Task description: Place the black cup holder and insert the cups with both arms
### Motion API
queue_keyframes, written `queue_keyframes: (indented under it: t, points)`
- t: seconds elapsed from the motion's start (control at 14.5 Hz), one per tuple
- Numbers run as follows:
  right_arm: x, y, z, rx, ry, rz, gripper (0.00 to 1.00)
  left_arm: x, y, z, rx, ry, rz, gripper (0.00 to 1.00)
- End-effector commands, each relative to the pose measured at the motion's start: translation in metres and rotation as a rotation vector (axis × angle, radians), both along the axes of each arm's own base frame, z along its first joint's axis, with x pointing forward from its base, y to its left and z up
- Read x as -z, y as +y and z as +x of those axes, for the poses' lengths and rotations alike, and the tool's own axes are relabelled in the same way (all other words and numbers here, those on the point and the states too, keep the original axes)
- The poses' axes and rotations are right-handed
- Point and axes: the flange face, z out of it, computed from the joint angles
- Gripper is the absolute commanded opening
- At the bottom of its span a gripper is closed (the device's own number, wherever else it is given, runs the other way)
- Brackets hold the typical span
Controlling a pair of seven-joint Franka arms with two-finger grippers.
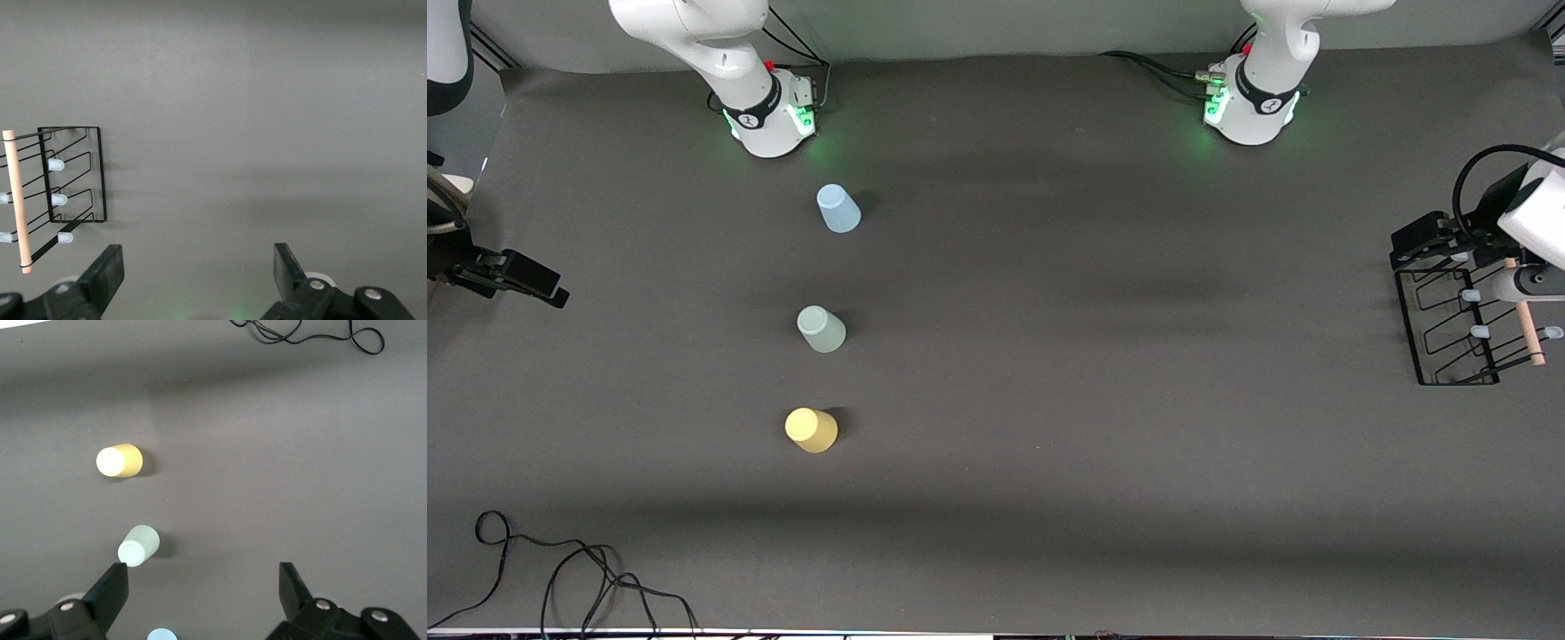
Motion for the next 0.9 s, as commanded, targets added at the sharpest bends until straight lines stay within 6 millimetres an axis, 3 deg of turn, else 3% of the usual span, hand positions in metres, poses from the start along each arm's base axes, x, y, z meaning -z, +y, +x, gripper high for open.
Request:
queue_keyframes:
  t: [0.0, 0.62, 0.69, 0.83]
  points:
    - [-0.004, 0.003, 0.004, 0.019, 0.005, -0.001, 1.0, -0.003, -0.002, -0.005, -0.013, 0.002, 0.01, 1.0]
    - [0.004, 0.001, 0.005, 0.007, 0.021, -0.002, 1.0, -0.002, 0.006, -0.007, -0.014, 0.007, 0.032, 1.0]
    - [0.004, 0.001, 0.005, 0.01, 0.021, -0.002, 1.0, 0.004, 0.016, -0.007, -0.004, 0.014, 0.072, 1.0]
    - [0.005, 0.002, 0.004, 0.007, 0.036, -0.001, 1.0, 0.013, 0.065, -0.01, 0.004, 0.027, 0.067, 1.0]
